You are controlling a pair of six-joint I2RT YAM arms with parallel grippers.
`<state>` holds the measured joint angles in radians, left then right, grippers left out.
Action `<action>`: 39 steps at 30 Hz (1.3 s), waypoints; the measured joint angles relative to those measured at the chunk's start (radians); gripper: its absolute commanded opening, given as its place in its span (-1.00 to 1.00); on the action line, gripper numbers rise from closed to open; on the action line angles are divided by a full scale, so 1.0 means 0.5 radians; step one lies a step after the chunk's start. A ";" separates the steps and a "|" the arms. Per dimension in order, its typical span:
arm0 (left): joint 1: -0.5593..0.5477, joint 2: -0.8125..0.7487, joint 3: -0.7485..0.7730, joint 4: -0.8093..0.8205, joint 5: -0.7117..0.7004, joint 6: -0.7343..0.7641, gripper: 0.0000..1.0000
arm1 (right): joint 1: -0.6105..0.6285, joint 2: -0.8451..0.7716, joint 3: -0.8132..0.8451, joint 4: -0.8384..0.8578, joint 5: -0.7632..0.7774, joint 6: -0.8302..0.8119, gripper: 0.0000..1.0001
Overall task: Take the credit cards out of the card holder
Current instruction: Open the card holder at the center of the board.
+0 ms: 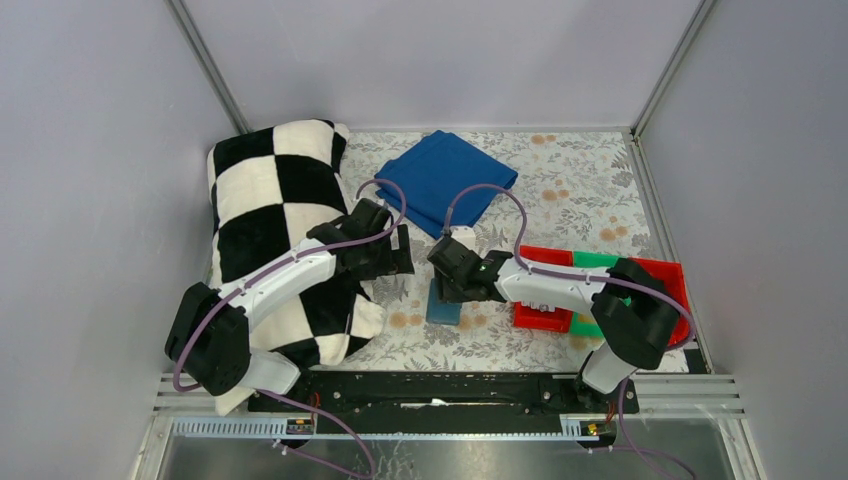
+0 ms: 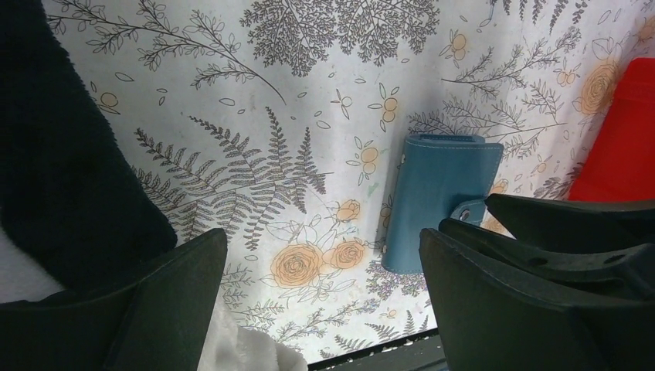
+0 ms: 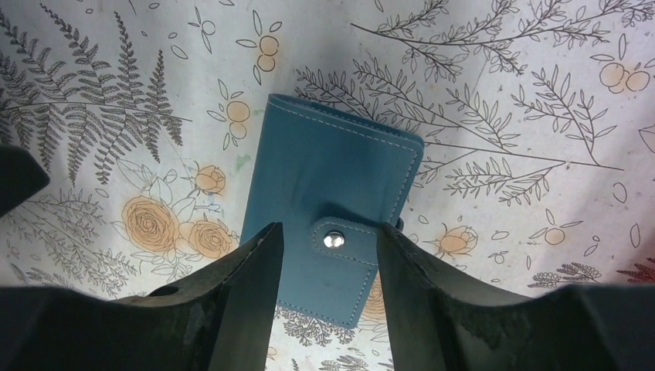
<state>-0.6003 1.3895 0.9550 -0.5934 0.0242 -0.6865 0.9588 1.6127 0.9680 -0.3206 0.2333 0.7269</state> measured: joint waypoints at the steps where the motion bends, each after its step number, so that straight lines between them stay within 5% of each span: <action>1: 0.001 0.000 0.000 0.000 -0.003 -0.001 0.97 | 0.007 0.013 0.011 -0.001 0.019 0.000 0.09; 8: 0.007 0.000 -0.001 0.000 -0.009 -0.014 0.98 | 0.014 0.114 0.066 -0.005 0.087 0.007 -0.08; 18: 0.007 0.000 -0.018 0.018 -0.011 -0.035 0.97 | 0.017 0.091 0.010 0.098 0.123 0.058 -0.98; 31: -0.009 0.002 -0.035 0.043 0.115 -0.034 0.98 | 0.007 -0.242 -0.256 0.164 -0.034 0.151 -1.00; 39: -0.266 0.152 -0.124 0.186 0.238 -0.135 0.97 | -0.188 -0.450 -0.523 0.434 -0.283 0.320 -1.00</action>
<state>-0.7330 1.4654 0.8928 -0.5003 0.1432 -0.7540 0.8646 1.3876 0.7067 -0.1036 0.0917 0.8867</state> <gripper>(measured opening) 0.988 0.017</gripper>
